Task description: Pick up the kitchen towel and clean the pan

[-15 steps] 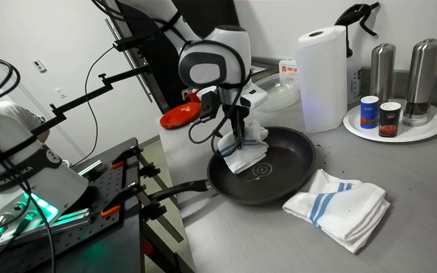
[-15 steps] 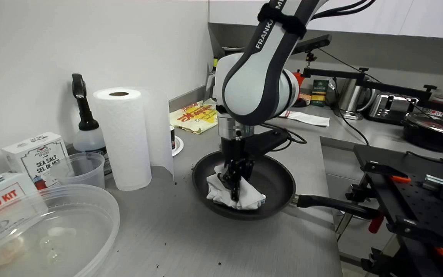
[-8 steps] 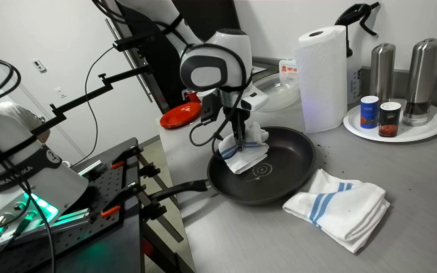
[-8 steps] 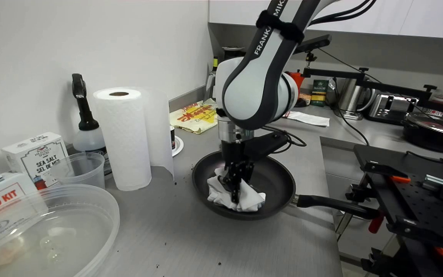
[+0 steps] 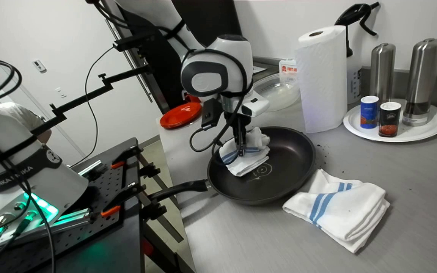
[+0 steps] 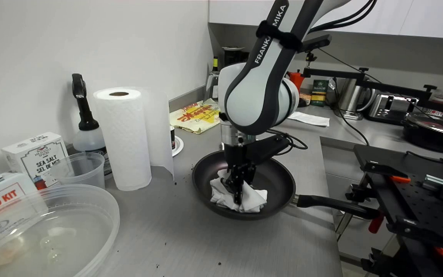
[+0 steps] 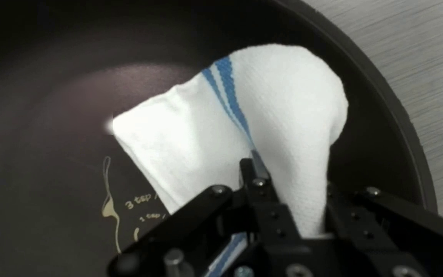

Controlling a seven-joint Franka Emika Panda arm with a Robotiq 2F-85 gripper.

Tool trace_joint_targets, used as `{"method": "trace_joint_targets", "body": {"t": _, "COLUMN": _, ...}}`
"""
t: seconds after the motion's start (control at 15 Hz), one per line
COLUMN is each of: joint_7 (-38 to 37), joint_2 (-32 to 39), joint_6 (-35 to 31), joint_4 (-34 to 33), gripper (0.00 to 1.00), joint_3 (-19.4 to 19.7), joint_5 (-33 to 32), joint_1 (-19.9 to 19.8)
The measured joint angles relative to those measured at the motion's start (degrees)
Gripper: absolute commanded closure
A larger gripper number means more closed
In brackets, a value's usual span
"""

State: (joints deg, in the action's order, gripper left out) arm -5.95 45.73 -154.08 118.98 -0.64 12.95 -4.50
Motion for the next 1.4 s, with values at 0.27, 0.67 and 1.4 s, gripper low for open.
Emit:
{"method": "trace_joint_targets", "body": {"t": 0.27, "joint_7": 0.0, "joint_2": 1.0, "joint_6": -1.5, "joint_4": -0.1, "gripper": 0.96, "joint_3": 1.3, "joint_5": -0.4, "joint_1": 0.2}}
{"method": "trace_joint_targets", "body": {"t": 0.67, "joint_7": -0.4, "joint_2": 2.2, "joint_6": -3.9, "joint_4": -1.1, "gripper": 0.96, "joint_3": 5.1, "joint_5": -3.8, "joint_1": 2.6}}
{"method": "trace_joint_targets", "body": {"t": 1.4, "joint_7": -4.2, "joint_2": 6.1, "joint_6": -8.9, "joint_4": -5.1, "gripper": 0.96, "joint_3": 15.8, "joint_5": -11.4, "joint_1": 8.2}}
